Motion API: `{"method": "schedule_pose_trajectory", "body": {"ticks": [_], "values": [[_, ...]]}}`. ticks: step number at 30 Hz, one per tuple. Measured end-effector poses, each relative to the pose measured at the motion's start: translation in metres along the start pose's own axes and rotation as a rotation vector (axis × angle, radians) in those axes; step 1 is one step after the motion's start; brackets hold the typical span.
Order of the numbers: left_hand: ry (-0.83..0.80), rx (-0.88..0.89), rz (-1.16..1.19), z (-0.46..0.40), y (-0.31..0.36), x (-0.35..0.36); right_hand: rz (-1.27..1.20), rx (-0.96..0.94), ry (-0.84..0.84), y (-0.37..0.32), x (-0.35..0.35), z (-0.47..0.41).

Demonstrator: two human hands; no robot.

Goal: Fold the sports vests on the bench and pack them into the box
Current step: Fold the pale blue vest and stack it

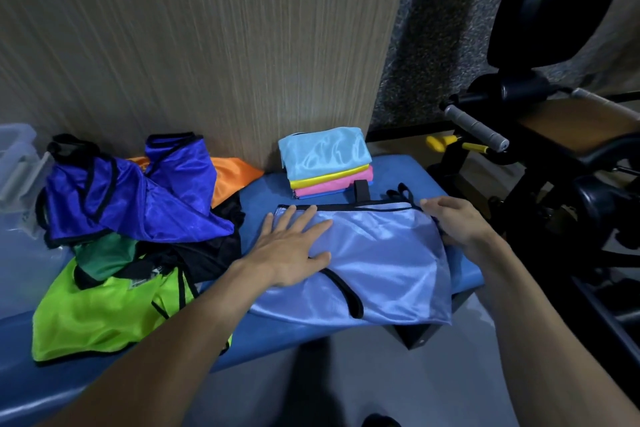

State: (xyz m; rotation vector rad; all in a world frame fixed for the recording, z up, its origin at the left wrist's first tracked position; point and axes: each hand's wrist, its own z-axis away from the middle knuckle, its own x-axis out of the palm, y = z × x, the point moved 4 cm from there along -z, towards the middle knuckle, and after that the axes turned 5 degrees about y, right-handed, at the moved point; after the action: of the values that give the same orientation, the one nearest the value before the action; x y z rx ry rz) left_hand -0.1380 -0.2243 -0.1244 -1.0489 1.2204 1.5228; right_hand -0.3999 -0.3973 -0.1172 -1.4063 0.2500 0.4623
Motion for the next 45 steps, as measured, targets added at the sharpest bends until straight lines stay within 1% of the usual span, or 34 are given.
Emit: {"method": "schedule_pose_trajectory", "body": {"ticks": [1, 3, 5, 6, 8, 11, 16, 19, 21, 24, 26, 30, 32, 34, 36, 40, 42, 45], "values": [[0.045, 0.002, -0.034, 0.0, 0.004, -0.005, -0.001, 0.002, -0.028, 0.001, -0.001, -0.002], [0.225, 0.076, -0.114, 0.001, 0.024, -0.018, 0.009, -0.027, -0.063, 0.001, -0.001, -0.006], [0.391, 0.251, -0.053, 0.002, 0.054, -0.022, 0.028, -0.046, -0.094, -0.001, -0.001, -0.008], [0.412, 0.323, 0.013, 0.001, 0.067, -0.02, 0.051, -0.054, -0.11, -0.003, -0.001, -0.008], [0.369, 0.38, 0.089, -0.006, 0.082, -0.007, 0.12, -0.082, -0.133, -0.008, -0.001, -0.007], [0.296, 0.353, 0.036, -0.017, 0.077, 0.013, 0.195, -0.169, -0.158, -0.012, -0.005, -0.01], [0.248, 0.327, 0.02, -0.021, 0.071, 0.024, 0.198, -0.277, -0.229, -0.008, -0.012, -0.012], [0.226, 0.317, 0.029, -0.021, 0.071, 0.024, 0.178, -0.282, -0.293, -0.008, -0.008, -0.012], [0.23, 0.315, 0.033, -0.022, 0.071, 0.023, 0.173, -0.311, -0.298, -0.006, -0.006, -0.013], [0.242, 0.312, 0.032, -0.022, 0.071, 0.022, 0.241, -0.418, -0.19, -0.005, -0.005, -0.015], [0.232, 0.311, 0.021, -0.022, 0.072, 0.023, 0.26, -0.463, -0.077, -0.005, -0.007, -0.018], [0.173, 0.308, -0.009, -0.024, 0.071, 0.026, 0.092, -0.489, 0.116, -0.015, -0.006, -0.019], [0.147, 0.302, -0.027, -0.025, 0.072, 0.027, 0.11, -0.516, 0.157, -0.022, 0.003, -0.013], [0.129, 0.296, -0.035, -0.025, 0.071, 0.028, 0.223, -0.495, 0.153, -0.022, 0.013, -0.012], [0.126, 0.294, -0.036, -0.025, 0.071, 0.029, 0.289, -0.425, 0.128, -0.019, 0.017, -0.017], [0.123, 0.297, -0.028, -0.025, 0.071, 0.029, 0.283, -0.303, 0.011, -0.019, 0.025, -0.027], [0.119, 0.299, -0.024, -0.025, 0.072, 0.027, 0.221, -0.251, -0.05, -0.02, 0.028, -0.026], [0.115, 0.296, -0.027, -0.024, 0.072, 0.026, 0.017, -0.178, -0.165, -0.024, 0.031, -0.018]]}}
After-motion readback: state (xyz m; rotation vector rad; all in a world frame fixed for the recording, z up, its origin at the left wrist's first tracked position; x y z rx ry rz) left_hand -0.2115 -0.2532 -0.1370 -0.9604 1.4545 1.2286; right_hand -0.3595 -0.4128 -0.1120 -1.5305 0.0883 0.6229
